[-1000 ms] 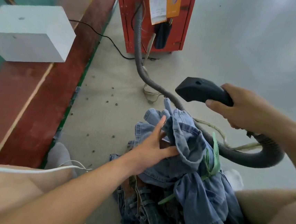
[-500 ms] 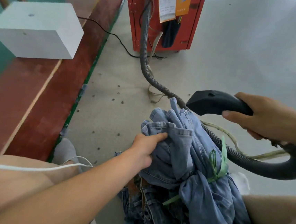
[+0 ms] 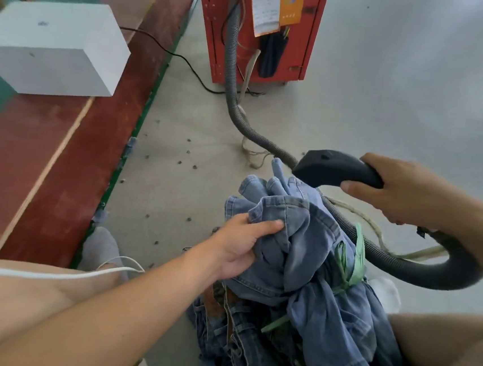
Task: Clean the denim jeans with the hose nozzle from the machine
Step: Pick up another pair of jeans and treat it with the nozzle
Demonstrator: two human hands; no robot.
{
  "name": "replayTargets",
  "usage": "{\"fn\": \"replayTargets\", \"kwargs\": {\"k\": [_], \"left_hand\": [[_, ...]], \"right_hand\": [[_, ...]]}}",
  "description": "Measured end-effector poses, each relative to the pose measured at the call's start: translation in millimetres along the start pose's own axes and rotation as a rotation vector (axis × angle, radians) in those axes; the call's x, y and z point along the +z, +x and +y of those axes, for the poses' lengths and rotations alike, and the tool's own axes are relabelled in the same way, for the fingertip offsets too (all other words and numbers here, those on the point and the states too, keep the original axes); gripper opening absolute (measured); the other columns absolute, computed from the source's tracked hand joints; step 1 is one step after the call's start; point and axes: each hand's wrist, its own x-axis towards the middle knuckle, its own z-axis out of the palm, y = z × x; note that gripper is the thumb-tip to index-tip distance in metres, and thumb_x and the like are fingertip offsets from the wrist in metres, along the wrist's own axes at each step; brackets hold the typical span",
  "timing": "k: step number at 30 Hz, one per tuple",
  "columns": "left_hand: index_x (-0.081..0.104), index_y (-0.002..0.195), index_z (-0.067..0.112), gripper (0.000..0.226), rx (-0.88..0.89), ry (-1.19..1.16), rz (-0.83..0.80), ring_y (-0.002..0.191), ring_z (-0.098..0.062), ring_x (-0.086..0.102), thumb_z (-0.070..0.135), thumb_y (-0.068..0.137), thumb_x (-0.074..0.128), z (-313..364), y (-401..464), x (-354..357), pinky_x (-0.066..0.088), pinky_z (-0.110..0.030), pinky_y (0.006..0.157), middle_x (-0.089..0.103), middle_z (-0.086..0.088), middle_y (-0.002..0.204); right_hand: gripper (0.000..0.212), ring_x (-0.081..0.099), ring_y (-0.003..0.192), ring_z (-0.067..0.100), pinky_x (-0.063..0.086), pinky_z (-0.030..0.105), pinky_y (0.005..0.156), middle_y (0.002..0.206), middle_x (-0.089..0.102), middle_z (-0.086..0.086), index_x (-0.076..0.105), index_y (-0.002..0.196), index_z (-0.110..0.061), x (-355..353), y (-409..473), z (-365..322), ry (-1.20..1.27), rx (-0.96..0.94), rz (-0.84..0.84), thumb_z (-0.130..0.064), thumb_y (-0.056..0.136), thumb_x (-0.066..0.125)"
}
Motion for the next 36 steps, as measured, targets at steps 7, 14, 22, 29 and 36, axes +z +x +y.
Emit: {"fn": "replayTargets", "kwargs": {"k": [7,14,22,29,36], "left_hand": [[0.069,0.124,0.000,0.026,-0.005,-0.061,0.034,0.111,-0.034,0.071,0.003,0.099,0.062,-1,4,2,0.058,-0.046,0.098,0.074,-0.021,0.119],[0.068,0.127,-0.002,0.029,-0.047,-0.089,-0.059,0.114,-0.038,0.070,0.004,0.101,0.058,-4,6,-4,0.059,-0.050,0.096,0.069,-0.025,0.126],[0.060,0.139,-0.002,0.038,-0.040,-0.086,-0.082,0.127,-0.040,0.061,0.006,0.102,0.055,-2,9,-7,0.049,-0.054,0.109,0.062,-0.025,0.138],[0.058,0.139,-0.003,0.037,-0.028,-0.077,-0.112,0.129,-0.042,0.059,0.005,0.104,0.051,1,6,-10,0.049,-0.053,0.109,0.062,-0.026,0.138],[0.057,0.142,-0.001,0.040,-0.016,-0.095,-0.130,0.130,-0.039,0.059,0.006,0.103,0.052,4,4,-7,0.046,-0.052,0.112,0.061,-0.025,0.140]], "right_hand": [[0.007,0.059,0.039,0.013,0.048,0.023,0.041,0.060,0.066,-0.011,0.057,0.088,-0.051,-6,-14,-6,0.066,-0.076,-0.249,-0.056,0.088,0.062],[0.018,0.057,0.036,0.007,0.041,0.017,0.034,0.059,0.065,-0.019,0.055,0.092,-0.037,2,3,-6,0.093,-0.049,-0.034,-0.053,0.095,0.061],[0.011,0.058,0.040,0.016,0.049,0.025,0.042,0.056,0.064,-0.003,0.058,0.089,-0.045,-11,-13,2,0.067,-0.089,-0.275,-0.050,0.092,0.067],[0.016,0.055,0.037,0.008,0.044,0.019,0.039,0.054,0.064,-0.012,0.056,0.087,-0.041,-6,-3,-5,0.108,-0.108,-0.091,-0.054,0.093,0.063],[0.021,0.058,0.040,0.019,0.053,0.040,0.047,0.054,0.064,0.005,0.060,0.091,-0.041,-25,-15,11,0.110,-0.082,-0.258,-0.060,0.088,0.066]]}}
